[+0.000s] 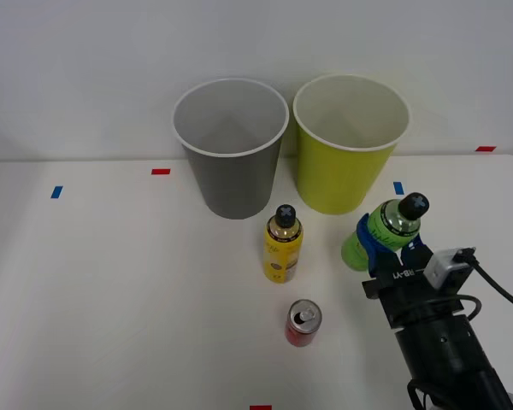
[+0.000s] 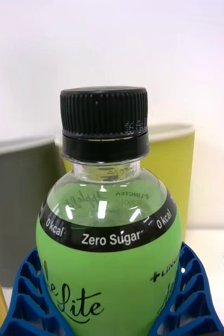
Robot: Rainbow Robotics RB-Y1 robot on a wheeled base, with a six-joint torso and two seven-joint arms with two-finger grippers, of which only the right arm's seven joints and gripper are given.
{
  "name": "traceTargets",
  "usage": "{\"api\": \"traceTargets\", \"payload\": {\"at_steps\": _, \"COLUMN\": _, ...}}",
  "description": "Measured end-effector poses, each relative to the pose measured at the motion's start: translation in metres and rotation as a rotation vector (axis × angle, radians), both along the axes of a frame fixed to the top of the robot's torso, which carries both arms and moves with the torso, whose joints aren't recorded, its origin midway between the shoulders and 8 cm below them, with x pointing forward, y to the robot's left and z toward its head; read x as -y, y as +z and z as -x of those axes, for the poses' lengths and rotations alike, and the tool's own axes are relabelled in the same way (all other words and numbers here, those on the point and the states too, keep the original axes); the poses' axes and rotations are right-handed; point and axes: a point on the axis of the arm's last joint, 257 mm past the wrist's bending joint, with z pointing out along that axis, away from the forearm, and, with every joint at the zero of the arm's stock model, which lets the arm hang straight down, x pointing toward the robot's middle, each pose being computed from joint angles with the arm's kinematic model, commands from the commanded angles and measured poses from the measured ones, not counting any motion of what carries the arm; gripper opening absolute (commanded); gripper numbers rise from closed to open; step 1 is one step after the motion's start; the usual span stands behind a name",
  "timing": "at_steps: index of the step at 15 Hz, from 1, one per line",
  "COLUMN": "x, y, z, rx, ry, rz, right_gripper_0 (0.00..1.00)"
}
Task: Put cans in the gray bin, plastic bottles in the light green bin
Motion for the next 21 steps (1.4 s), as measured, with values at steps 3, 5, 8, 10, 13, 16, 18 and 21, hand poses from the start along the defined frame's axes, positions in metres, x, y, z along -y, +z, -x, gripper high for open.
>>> {"api": "traceTargets", "payload": {"at_steps": 3, "x": 0.001, "y": 0.045, "z": 0.016, "rx": 0.024, "ry": 0.022, "rz": -0.049, "right_gripper_0": 0.0}}
{"api": "traceTargets", "payload": {"at_steps": 5, "x": -0.002, "y": 0.07, "z": 0.018, "rx": 0.01, "ry": 0.054, "rz": -0.124, "right_gripper_0": 0.0}}
{"api": "traceTargets", "payload": {"at_steps": 8, "x": -0.002, "y": 0.113, "z": 0.016, "rx": 0.048, "ry": 0.093, "rz": -0.216, "right_gripper_0": 0.0}}
{"api": "traceTargets", "payload": {"at_steps": 10, "x": -0.006, "y": 0.138, "z": 0.011, "rx": 0.095, "ry": 0.125, "rz": -0.262, "right_gripper_0": 0.0}}
{"api": "traceTargets", "payload": {"at_steps": 13, "x": -0.013, "y": 0.166, "z": -0.001, "rx": 0.119, "ry": 0.149, "rz": -0.287, "right_gripper_0": 0.0}}
{"api": "traceTargets", "payload": {"at_steps": 16, "x": -0.023, "y": 0.194, "z": -0.028, "rx": 0.09, "ry": 0.15, "rz": -0.269, "right_gripper_0": 0.0}}
{"api": "traceTargets", "payload": {"at_steps": 18, "x": -0.025, "y": 0.21, "z": -0.048, "rx": 0.048, "ry": 0.134, "rz": -0.254, "right_gripper_0": 0.0}}
{"api": "traceTargets", "payload": {"at_steps": 21, "x": -0.022, "y": 0.228, "z": -0.072, "rx": -0.002, "ry": 0.106, "rz": -0.247, "right_gripper_0": 0.0}}
